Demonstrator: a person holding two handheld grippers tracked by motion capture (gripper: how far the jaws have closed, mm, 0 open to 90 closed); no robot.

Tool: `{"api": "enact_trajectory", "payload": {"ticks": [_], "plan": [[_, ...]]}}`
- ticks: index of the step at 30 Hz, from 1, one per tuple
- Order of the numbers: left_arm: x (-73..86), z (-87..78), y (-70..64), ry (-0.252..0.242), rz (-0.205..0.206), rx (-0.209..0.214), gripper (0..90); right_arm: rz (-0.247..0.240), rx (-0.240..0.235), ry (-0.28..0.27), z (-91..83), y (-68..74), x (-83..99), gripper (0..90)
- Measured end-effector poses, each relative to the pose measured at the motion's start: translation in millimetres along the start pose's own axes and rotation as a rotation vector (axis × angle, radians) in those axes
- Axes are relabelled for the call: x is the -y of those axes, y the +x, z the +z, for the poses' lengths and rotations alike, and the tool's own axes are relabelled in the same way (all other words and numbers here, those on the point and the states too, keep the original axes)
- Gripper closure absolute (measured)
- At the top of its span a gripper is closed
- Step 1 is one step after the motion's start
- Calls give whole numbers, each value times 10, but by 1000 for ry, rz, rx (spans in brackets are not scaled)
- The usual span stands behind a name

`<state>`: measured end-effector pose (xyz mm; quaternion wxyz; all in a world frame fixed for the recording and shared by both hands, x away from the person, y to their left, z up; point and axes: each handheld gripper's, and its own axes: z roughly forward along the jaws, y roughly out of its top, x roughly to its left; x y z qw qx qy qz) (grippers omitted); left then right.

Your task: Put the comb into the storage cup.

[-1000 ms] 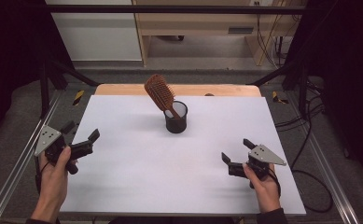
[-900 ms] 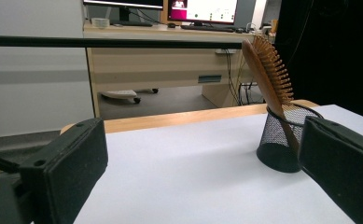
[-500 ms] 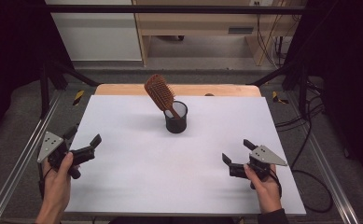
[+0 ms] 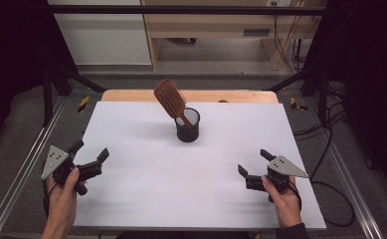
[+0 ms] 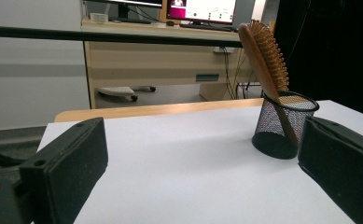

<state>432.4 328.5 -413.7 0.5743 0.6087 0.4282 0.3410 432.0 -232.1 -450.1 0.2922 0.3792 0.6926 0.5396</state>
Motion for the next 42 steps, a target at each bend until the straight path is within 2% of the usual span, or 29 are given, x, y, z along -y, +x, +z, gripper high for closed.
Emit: {"api": "enact_trajectory", "payload": {"ticks": [18, 42], "plan": [[75, -58, -37, -7, 18, 12, 17, -28, -4, -3, -10, -11, 19, 40], [180, -119, -165, 1, 29, 51, 17, -17, -13, 8, -74, -70, 67, 38]]}}
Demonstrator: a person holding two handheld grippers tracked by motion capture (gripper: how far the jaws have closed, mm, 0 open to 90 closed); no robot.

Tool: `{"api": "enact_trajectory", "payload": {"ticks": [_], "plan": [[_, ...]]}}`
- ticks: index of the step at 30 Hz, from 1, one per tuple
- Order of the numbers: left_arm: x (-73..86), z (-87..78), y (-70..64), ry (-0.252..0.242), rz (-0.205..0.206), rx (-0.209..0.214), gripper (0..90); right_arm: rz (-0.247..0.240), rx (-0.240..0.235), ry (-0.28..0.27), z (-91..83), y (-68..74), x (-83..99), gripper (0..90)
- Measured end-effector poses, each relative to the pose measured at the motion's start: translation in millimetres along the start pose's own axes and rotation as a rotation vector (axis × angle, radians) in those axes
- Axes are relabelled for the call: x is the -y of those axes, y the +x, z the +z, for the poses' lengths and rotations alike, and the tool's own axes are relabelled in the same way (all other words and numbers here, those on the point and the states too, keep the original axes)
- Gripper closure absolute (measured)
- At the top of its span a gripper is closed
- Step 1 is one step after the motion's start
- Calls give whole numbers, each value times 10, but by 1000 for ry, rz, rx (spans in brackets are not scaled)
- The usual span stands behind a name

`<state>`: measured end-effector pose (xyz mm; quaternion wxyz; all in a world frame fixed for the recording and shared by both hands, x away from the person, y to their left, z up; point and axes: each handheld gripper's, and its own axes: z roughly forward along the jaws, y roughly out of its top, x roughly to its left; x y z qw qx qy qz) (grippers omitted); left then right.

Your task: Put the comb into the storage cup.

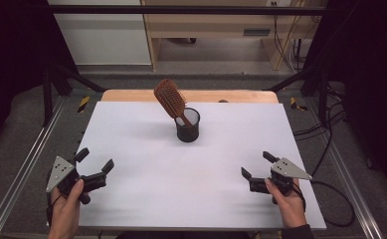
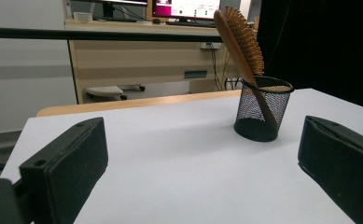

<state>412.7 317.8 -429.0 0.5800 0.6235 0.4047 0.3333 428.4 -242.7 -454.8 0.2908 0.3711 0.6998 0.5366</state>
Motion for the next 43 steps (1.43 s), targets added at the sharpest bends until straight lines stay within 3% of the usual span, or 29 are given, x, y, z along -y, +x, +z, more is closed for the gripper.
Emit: {"api": "enact_trajectory", "payload": {"ticks": [25, 33, 36, 39, 43], "plan": [[126, -86, -147, 31, 4, 38, 17, -7, -26, 3, -28, -5, 17, 38], [158, -146, -106, 23, -23, 36, 17, -6, -34, -3, -29, -5, 22, 38], [174, -176, -77, 16, -39, 32, 17, -5, -34, -2, -30, -10, 26, 40], [186, -190, -46, -1, -80, 29, 17, -2, -33, -1, -32, -13, 28, 36], [166, -193, -25, -21, -89, 24, 19, 10, -28, 0, -32, -21, 30, 39]]}}
